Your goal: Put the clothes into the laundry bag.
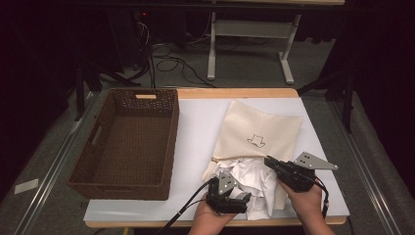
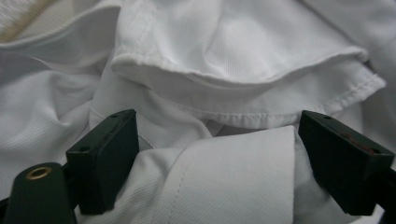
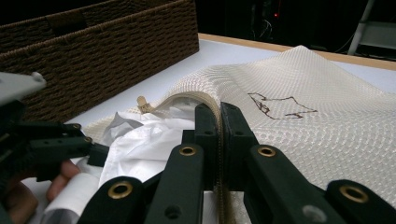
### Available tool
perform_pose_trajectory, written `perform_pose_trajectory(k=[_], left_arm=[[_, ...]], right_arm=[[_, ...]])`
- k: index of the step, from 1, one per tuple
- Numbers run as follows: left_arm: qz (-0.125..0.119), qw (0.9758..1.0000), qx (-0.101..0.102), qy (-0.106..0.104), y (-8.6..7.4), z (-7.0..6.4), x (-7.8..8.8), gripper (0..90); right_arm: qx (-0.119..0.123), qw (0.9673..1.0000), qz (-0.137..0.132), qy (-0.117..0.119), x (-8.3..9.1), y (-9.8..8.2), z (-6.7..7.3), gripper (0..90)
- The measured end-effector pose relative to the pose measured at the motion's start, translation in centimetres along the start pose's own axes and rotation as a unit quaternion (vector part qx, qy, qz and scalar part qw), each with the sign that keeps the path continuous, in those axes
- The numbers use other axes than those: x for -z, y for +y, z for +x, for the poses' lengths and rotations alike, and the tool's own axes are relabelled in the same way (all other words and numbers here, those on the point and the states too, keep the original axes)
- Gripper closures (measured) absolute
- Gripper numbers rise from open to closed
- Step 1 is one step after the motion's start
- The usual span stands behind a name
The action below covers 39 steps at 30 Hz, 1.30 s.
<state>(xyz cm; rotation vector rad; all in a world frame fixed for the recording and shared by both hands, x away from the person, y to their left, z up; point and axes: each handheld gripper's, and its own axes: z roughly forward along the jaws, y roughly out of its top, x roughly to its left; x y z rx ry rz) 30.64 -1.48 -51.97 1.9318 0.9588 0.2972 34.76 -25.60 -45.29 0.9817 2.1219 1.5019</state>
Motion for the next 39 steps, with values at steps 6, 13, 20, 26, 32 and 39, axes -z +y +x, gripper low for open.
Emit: perform_pose_trajectory(k=[6, 13, 20, 26, 32, 39], left_arm=[[0.016, 0.9990, -0.033, 0.025, 0.0, -0.3, -0.2, 44.8], [-0.003, 0.9992, -0.027, 0.027, -0.1, -0.1, 0.4, 58.6], [-0.055, 0.9980, -0.007, 0.032, 1.0, 0.7, 2.5, 60.6], [-0.073, 0.9967, -0.010, 0.035, 2.1, 0.2, 2.0, 60.4], [-0.089, 0.9953, -0.004, 0.039, 3.4, 0.0, 0.4, 60.2], [-0.129, 0.9901, -0.012, 0.055, 5.4, -0.3, 0.2, 60.3]], right_arm=[[0.001, 1.0000, 0.000, 0.000, -0.1, 0.0, 0.1, 88.0], [0.003, 1.0000, 0.003, 0.002, -0.3, 0.0, 0.2, 88.0], [0.004, 1.0000, 0.002, 0.005, -0.3, -0.1, 0.3, 88.0], [0.004, 1.0000, 0.003, 0.005, -0.4, 0.0, 0.5, 88.1], [0.003, 1.0000, 0.001, 0.003, -0.4, 0.0, 0.3, 88.1], [-0.001, 1.0000, -0.001, 0.002, -0.3, -0.1, 0.2, 88.1]])
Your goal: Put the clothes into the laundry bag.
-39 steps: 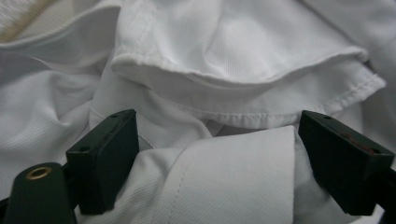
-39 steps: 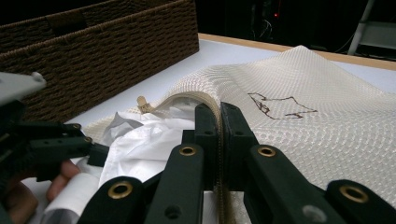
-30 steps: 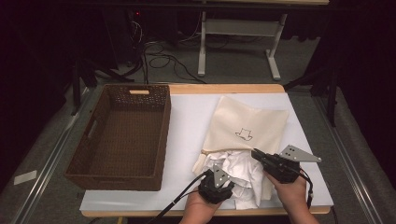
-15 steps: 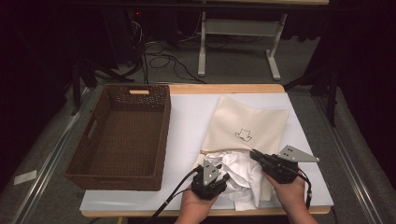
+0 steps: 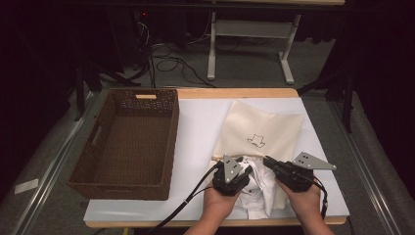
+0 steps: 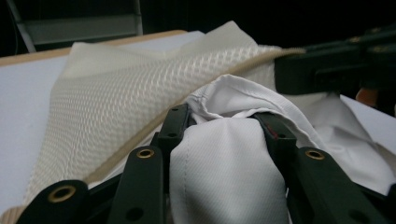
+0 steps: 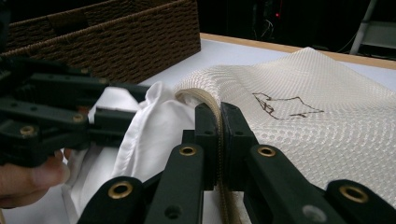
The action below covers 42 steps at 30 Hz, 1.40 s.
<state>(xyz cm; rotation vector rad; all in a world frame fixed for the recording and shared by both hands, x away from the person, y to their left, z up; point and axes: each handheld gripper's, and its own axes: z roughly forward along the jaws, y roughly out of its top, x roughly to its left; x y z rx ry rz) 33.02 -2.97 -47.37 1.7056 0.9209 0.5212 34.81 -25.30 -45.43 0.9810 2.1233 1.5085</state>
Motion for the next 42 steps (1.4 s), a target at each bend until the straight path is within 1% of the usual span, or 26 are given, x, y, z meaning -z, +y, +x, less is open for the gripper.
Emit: perform_pose_trajectory(k=[2, 3, 7, 9, 12, 13, 15, 16, 19, 22, 23, 25, 26, 27, 28, 29, 30, 31, 32, 33, 34, 36, 38, 39, 41, 42], left_arm=[[0.008, 0.9999, -0.007, 0.002, -0.4, -0.2, -0.4, 60.3], [0.012, 0.9999, -0.006, 0.002, -0.7, -0.2, -0.6, 60.2], [0.046, 0.9989, -0.013, 0.002, -2.3, 0.0, -1.2, 59.3], [0.064, 0.9979, 0.001, -0.007, -2.9, 0.4, -1.0, 57.4], [0.074, 0.9971, 0.004, -0.016, -3.1, 0.8, 0.1, 49.7], [0.081, 0.9964, 0.006, -0.023, -3.1, 0.8, 0.6, 43.7], [0.084, 0.9961, 0.002, -0.028, -3.0, 0.9, 1.8, 31.3], [0.083, 0.9961, 0.001, -0.031, -2.9, 1.0, 2.4, 27.0], [0.087, 0.9952, 0.010, -0.042, -2.6, 1.3, 3.9, 16.4], [0.082, 0.9957, 0.002, -0.042, -2.8, 1.6, 4.8, 14.6], [0.088, 0.9952, 0.002, -0.044, -3.1, 1.7, 4.8, 13.9], [0.118, 0.9921, 0.000, -0.042, -3.8, 1.8, 4.1, 13.2], [0.137, 0.9898, -0.003, -0.040, -4.2, 1.9, 3.6, 12.6], [0.159, 0.9866, -0.005, -0.038, -4.5, 1.9, 3.0, 12.1], [0.177, 0.9830, -0.001, -0.047, -4.9, 1.9, 2.4, 13.6], [0.182, 0.9821, -0.009, -0.046, -5.1, 1.7, 2.0, 14.4], [0.181, 0.9821, -0.018, -0.049, -5.0, 1.6, 2.0, 16.9], [0.185, 0.9810, -0.012, -0.058, -4.9, 1.5, 1.8, 25.5], [0.183, 0.9814, -0.012, -0.055, -4.8, 1.4, 1.7, 32.4], [0.179, 0.9820, -0.010, -0.059, -4.8, 1.3, 1.7, 41.1], [0.179, 0.9816, -0.001, -0.068, -4.8, 1.2, 1.7, 52.7], [0.174, 0.9824, 0.005, -0.069, -4.9, 1.0, 1.6, 65.2], [0.165, 0.9836, 0.011, -0.072, -5.0, 1.0, 1.6, 73.3], [0.163, 0.9838, 0.014, -0.073, -5.0, 1.1, 1.6, 75.4], [0.155, 0.9847, 0.026, -0.075, -5.1, 1.3, 1.8, 77.1], [0.154, 0.9848, 0.027, -0.076, -5.1, 1.4, 2.0, 77.4]], right_arm=[[0.000, 1.0000, 0.002, 0.000, 0.0, 0.0, 0.0, 88.1], [0.002, 1.0000, 0.002, 0.001, -0.1, 0.0, 0.0, 88.1], [0.005, 1.0000, 0.003, 0.002, -0.1, 0.0, 0.1, 88.1], [0.003, 1.0000, 0.003, 0.002, 0.0, -0.1, 0.1, 88.1], [0.001, 1.0000, 0.003, 0.001, 0.1, -0.1, 0.0, 88.1], [0.001, 1.0000, 0.003, 0.001, 0.1, -0.1, 0.0, 88.1], [0.002, 1.0000, 0.003, 0.002, 0.1, -0.1, 0.1, 88.0], [0.002, 1.0000, 0.003, 0.002, 0.1, -0.1, 0.1, 88.0], [0.001, 1.0000, 0.003, 0.002, 0.0, -0.1, 0.1, 88.0], [0.001, 1.0000, 0.003, 0.001, 0.0, -0.1, 0.1, 88.0], [0.001, 1.0000, 0.003, 0.002, 0.0, -0.1, 0.2, 88.1], [0.000, 1.0000, 0.004, 0.001, 0.0, -0.1, 0.2, 88.1], [-0.002, 1.0000, 0.004, 0.002, 0.0, -0.1, 0.1, 88.1], [-0.003, 1.0000, 0.005, 0.001, -0.1, -0.1, 0.2, 88.0], [-0.001, 1.0000, 0.004, 0.001, -0.1, -0.1, 0.2, 88.1], [0.000, 1.0000, 0.004, 0.002, -0.1, -0.1, 0.2, 88.1], [0.000, 1.0000, 0.005, 0.002, -0.1, -0.1, 0.2, 88.1], [-0.001, 1.0000, 0.005, 0.002, -0.1, -0.1, 0.2, 88.1], [0.000, 1.0000, 0.005, 0.002, -0.1, -0.1, 0.1, 88.1], [0.000, 1.0000, 0.005, 0.001, -0.1, -0.2, 0.1, 88.0], [-0.001, 1.0000, 0.004, 0.003, -0.1, -0.1, 0.1, 88.0], [0.000, 1.0000, 0.005, 0.003, -0.1, -0.1, 0.1, 88.1], [0.002, 1.0000, 0.006, 0.002, -0.2, -0.1, 0.2, 88.1], [0.001, 1.0000, 0.006, 0.002, -0.2, -0.1, 0.3, 88.1], [0.001, 1.0000, 0.006, 0.004, -0.3, -0.1, 0.4, 88.1], [0.002, 1.0000, 0.005, 0.004, -0.3, -0.1, 0.4, 88.1]])
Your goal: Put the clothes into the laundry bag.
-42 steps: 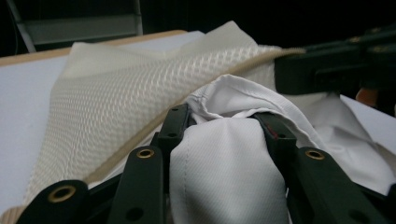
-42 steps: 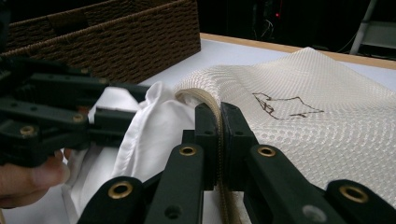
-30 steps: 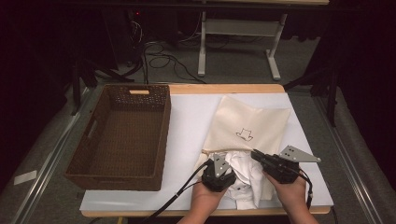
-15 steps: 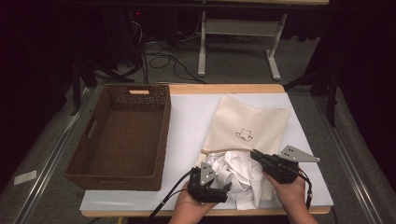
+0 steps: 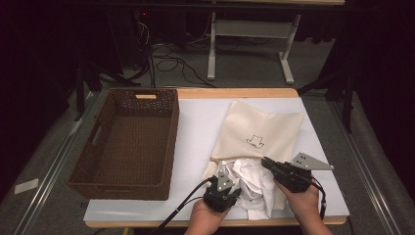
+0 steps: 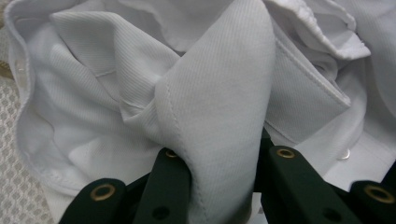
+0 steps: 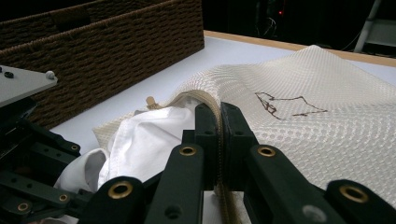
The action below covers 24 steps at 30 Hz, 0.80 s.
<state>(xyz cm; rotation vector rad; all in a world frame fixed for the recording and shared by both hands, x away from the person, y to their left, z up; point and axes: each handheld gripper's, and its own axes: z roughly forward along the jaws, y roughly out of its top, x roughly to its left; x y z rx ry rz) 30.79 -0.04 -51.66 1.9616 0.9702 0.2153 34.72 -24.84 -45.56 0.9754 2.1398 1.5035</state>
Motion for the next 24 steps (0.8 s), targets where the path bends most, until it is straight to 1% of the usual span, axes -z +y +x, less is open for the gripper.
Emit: perform_pose_trajectory(k=[2, 4, 5, 6, 8, 10, 12, 14, 15, 16, 19, 22, 24], left_arm=[[-0.010, 0.9999, 0.001, 0.003, -0.1, 0.1, 0.5, 78.4], [-0.024, 0.9997, 0.005, 0.006, 0.0, 0.3, 1.2, 79.2], [-0.031, 0.9995, 0.004, 0.007, 0.2, 0.4, 1.7, 79.5], [-0.039, 0.9992, 0.001, 0.010, 0.3, 0.4, 2.2, 79.7], [-0.046, 0.9988, -0.005, 0.016, 0.7, 0.2, 2.8, 79.8], [-0.053, 0.9982, -0.017, 0.021, 1.1, -0.1, 3.1, 79.8], [-0.060, 0.9978, -0.019, 0.020, 1.5, -0.4, 2.9, 79.9], [-0.068, 0.9973, -0.017, 0.022, 1.9, -0.5, 2.3, 79.8], [-0.071, 0.9971, -0.015, 0.023, 2.2, -0.6, 1.9, 79.8], [-0.073, 0.9969, -0.018, 0.025, 2.3, -0.7, 1.5, 79.8], [-0.083, 0.9956, -0.022, 0.037, 2.8, -0.9, 0.3, 79.8], [-0.096, 0.9936, -0.026, 0.053, 3.2, -1.1, -0.8, 80.0], [-0.096, 0.9932, -0.028, 0.060, 3.4, -1.1, -1.5, 80.2]], right_arm=[[0.001, 1.0000, -0.001, 0.003, 0.0, 0.0, 0.1, 88.1], [-0.001, 1.0000, -0.001, 0.006, -0.1, 0.1, 0.2, 88.1], [-0.002, 1.0000, -0.003, 0.008, 0.0, 0.1, 0.3, 88.1], [-0.004, 0.9999, -0.005, 0.011, 0.0, 0.2, 0.4, 88.1], [-0.003, 0.9998, -0.007, 0.016, 0.0, 0.3, 0.6, 88.1], [0.001, 0.9998, -0.009, 0.016, 0.0, 0.4, 0.8, 88.1], [0.002, 0.9998, -0.009, 0.016, -0.1, 0.4, 0.9, 88.1], [0.002, 0.9999, -0.008, 0.014, -0.1, 0.4, 0.8, 88.1], [-0.002, 0.9999, -0.007, 0.013, -0.1, 0.4, 0.8, 88.1], [0.000, 0.9999, -0.007, 0.013, -0.1, 0.3, 0.7, 88.1], [-0.004, 0.9999, -0.007, 0.009, 0.0, 0.2, 0.5, 88.1], [-0.007, 0.9999, -0.006, 0.008, 0.1, 0.1, 0.3, 88.1], [-0.009, 0.9999, -0.007, 0.009, 0.1, 0.1, 0.1, 88.1]])
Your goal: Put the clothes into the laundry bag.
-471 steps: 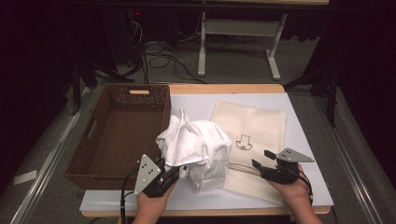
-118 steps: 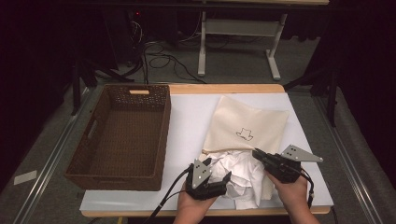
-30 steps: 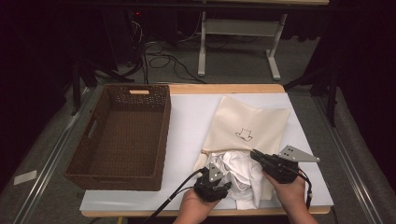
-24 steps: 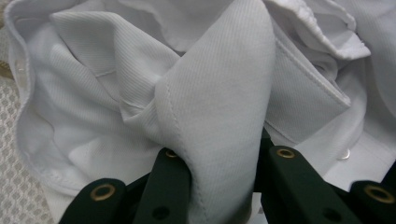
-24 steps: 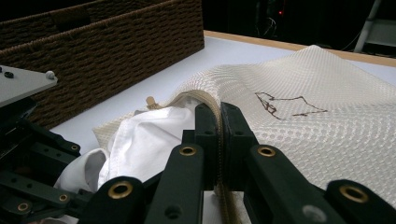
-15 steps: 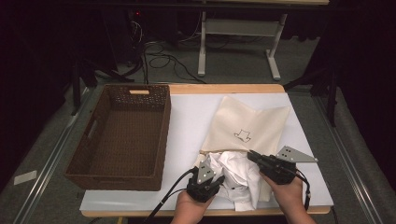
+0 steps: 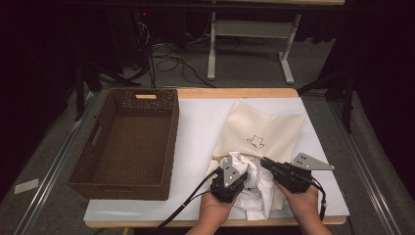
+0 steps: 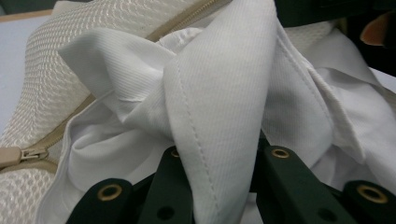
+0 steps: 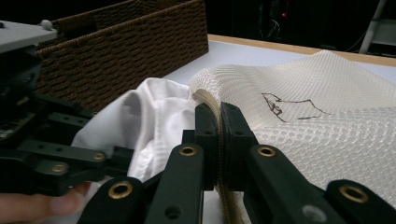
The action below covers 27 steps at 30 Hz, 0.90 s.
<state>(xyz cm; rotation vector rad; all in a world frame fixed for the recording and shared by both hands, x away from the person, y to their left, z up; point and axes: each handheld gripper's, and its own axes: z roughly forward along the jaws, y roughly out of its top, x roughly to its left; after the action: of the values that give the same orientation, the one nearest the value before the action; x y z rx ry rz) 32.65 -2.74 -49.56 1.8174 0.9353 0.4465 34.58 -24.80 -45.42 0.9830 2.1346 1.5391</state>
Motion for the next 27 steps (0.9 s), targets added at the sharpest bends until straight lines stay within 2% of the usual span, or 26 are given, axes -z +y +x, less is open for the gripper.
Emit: perform_pose_trajectory(k=[4, 8, 10, 12, 13, 17, 20, 22, 23, 26, 27], left_arm=[[0.032, 0.9995, -0.006, -0.006, 0.0, 0.4, -1.3, 80.1], [0.091, 0.9957, -0.003, -0.018, -0.3, 1.3, -2.6, 78.1], [0.102, 0.9945, 0.004, -0.024, -0.3, 1.5, -2.5, 76.0], [0.110, 0.9936, -0.004, -0.028, -0.3, 1.6, -1.8, 67.9], [0.106, 0.9940, -0.008, -0.027, -0.4, 1.7, -1.3, 61.8], [0.097, 0.9947, 0.000, -0.035, -0.9, 2.2, 1.3, 33.8], [0.103, 0.9937, -0.003, -0.045, -1.4, 2.4, 2.8, 22.6], [0.110, 0.9930, -0.019, -0.039, -1.8, 2.6, 3.5, 22.0], [0.117, 0.9921, -0.019, -0.040, -1.9, 2.8, 3.5, 22.1], [0.151, 0.9868, -0.013, -0.057, -2.2, 3.0, 2.5, 26.8], [0.158, 0.9857, -0.021, -0.056, -2.3, 2.7, 2.1, 29.0]], right_arm=[[-0.002, 1.0000, 0.002, 0.000, -0.1, -0.1, -0.2, 88.1], [-0.002, 1.0000, 0.003, 0.000, -0.2, -0.2, -0.2, 88.1], [0.003, 1.0000, 0.004, 0.000, -0.2, -0.1, -0.2, 88.1], [0.004, 1.0000, 0.004, 0.000, -0.1, -0.2, -0.2, 88.1], [0.001, 1.0000, 0.005, -0.001, -0.1, -0.3, -0.2, 88.1], [0.000, 1.0000, 0.004, -0.002, 0.0, -0.3, -0.3, 88.1], [0.004, 1.0000, 0.004, -0.001, 0.0, -0.2, -0.2, 88.1], [0.006, 1.0000, 0.005, -0.002, 0.0, -0.2, 0.0, 88.1], [0.006, 1.0000, 0.005, -0.002, 0.0, -0.1, 0.0, 88.1], [0.004, 1.0000, 0.006, -0.002, -0.1, -0.2, 0.0, 88.1], [0.005, 1.0000, 0.006, -0.001, -0.2, -0.2, 0.0, 88.1]])
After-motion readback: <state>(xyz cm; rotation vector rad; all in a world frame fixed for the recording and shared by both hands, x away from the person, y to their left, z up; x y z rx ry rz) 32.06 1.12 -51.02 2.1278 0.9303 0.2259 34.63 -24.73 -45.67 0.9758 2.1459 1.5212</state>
